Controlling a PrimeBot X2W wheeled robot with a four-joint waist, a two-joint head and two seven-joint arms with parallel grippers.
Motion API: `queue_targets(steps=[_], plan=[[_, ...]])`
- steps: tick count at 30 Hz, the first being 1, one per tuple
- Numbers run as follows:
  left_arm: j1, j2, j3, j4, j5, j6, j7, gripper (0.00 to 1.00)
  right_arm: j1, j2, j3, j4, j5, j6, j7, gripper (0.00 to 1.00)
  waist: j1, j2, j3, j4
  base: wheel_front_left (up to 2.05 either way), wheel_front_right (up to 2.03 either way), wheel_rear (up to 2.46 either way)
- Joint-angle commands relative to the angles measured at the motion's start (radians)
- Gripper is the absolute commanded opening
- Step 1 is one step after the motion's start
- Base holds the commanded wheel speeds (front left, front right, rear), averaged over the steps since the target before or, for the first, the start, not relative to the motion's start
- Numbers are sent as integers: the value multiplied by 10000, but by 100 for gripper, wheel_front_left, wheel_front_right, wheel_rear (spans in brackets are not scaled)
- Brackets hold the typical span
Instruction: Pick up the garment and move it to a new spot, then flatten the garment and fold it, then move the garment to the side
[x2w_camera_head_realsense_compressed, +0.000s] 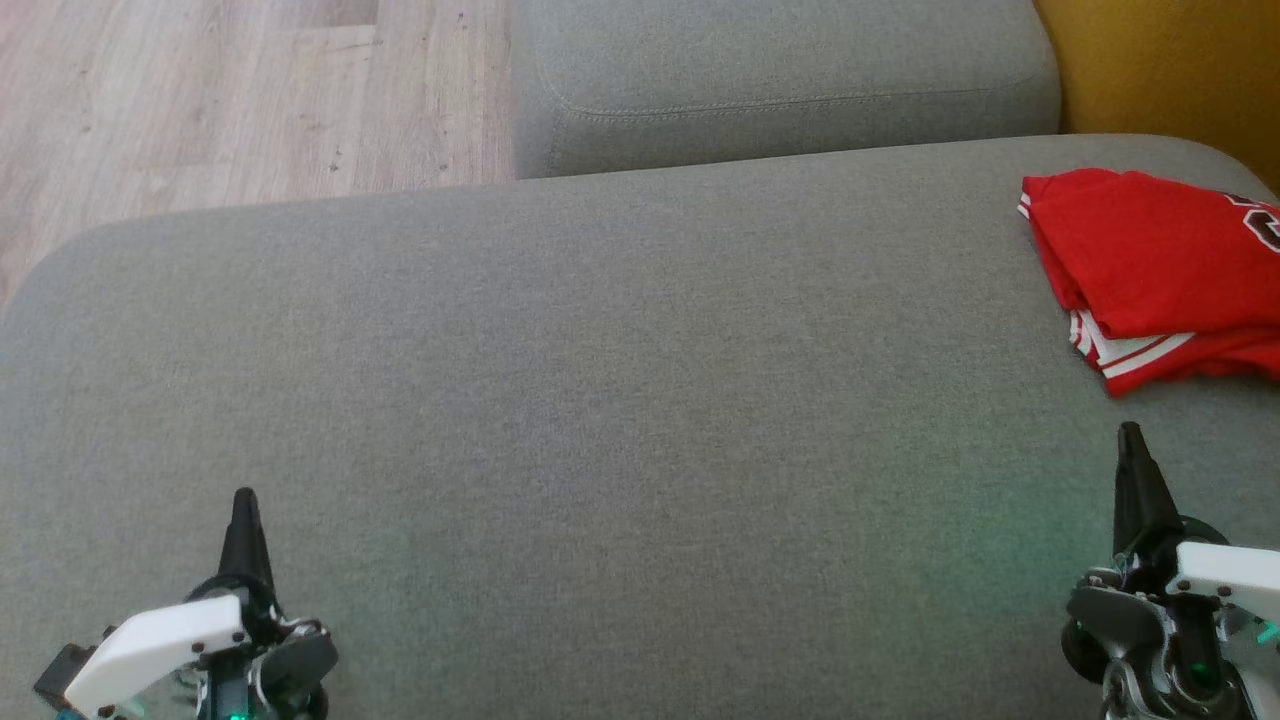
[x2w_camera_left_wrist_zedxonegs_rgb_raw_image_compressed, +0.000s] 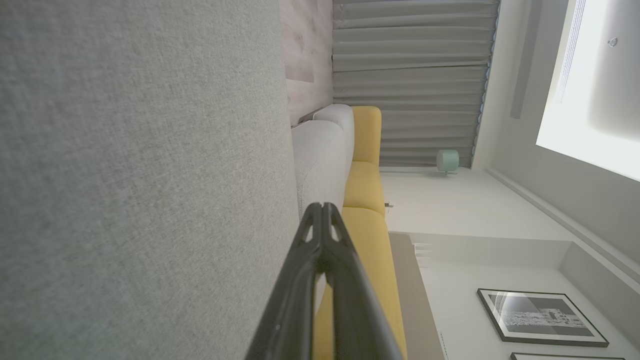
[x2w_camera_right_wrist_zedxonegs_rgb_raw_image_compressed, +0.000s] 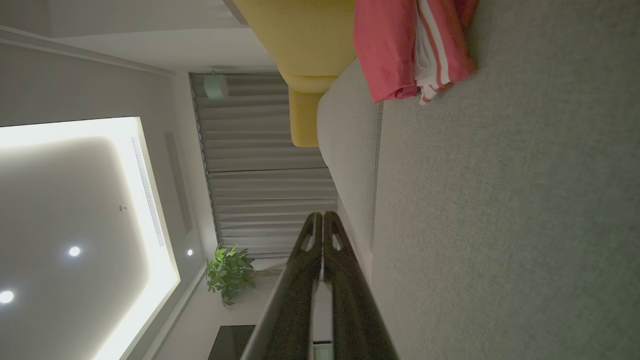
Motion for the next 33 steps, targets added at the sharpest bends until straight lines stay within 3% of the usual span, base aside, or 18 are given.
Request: queue_targets(steps=[1,33], plan=[[-503,43,403,-283,87,-71,73,0,-554,-37,210,-311,60,-7,57,0,0,0,0,0,0,0,0],[-503,43,402,-283,87,-71,73,0,-554,-37,210,-311,60,-7,57,0,0,0,0,0,0,0,0]])
